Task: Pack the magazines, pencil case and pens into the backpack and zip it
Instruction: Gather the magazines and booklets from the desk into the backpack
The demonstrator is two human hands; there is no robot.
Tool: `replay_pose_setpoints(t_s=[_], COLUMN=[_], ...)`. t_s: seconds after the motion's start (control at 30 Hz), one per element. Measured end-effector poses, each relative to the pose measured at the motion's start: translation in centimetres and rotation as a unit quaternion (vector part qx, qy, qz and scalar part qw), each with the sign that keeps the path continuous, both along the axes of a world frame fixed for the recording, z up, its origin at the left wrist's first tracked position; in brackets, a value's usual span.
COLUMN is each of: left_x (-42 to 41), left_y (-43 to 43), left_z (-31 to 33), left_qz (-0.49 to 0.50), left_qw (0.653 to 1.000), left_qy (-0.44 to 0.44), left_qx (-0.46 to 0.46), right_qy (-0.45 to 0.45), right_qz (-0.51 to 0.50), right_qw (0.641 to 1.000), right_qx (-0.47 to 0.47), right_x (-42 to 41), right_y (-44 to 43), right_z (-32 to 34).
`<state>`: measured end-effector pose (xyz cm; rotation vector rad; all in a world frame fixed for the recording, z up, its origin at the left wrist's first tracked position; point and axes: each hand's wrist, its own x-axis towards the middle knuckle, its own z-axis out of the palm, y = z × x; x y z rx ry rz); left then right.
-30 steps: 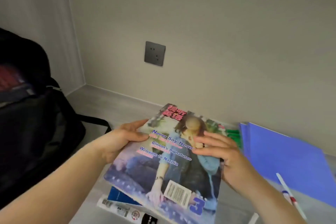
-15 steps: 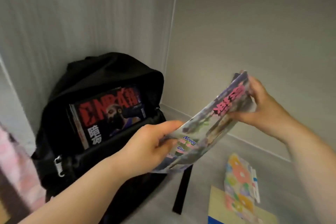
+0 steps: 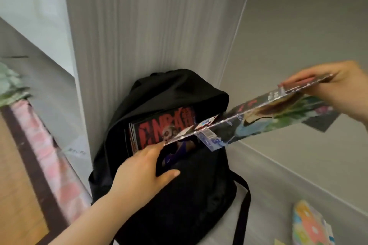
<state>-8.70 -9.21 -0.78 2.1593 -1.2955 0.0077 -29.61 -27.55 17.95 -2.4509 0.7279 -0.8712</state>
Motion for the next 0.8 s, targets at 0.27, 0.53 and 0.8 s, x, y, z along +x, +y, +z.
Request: replay_pose_setpoints(t_s=[0.27, 0.53, 0.8], left_x=[0.5, 0.3, 0.6], left_y=[0.2, 0.1, 0.3], left_z=[-1.8, -1.4, -1.2], left_qz=[0.003, -0.005, -0.015], left_qw=[0.971, 0.980, 0.991], left_qy=[-0.117, -0.154, -0.118], left_qx=[0.207, 0.128, 0.069], right_qy=[0.040, 0.276, 0.382], right_qz=[0.057, 0.080, 0.108], right_qw=[0.996, 0.946, 0.904], right_qx=[-0.057, -0.150, -0.159], right_x=[5.3, 13.1, 17.1], right_y=[0.7, 1.4, 1.1], right_z=[1.9, -3.0, -11.6])
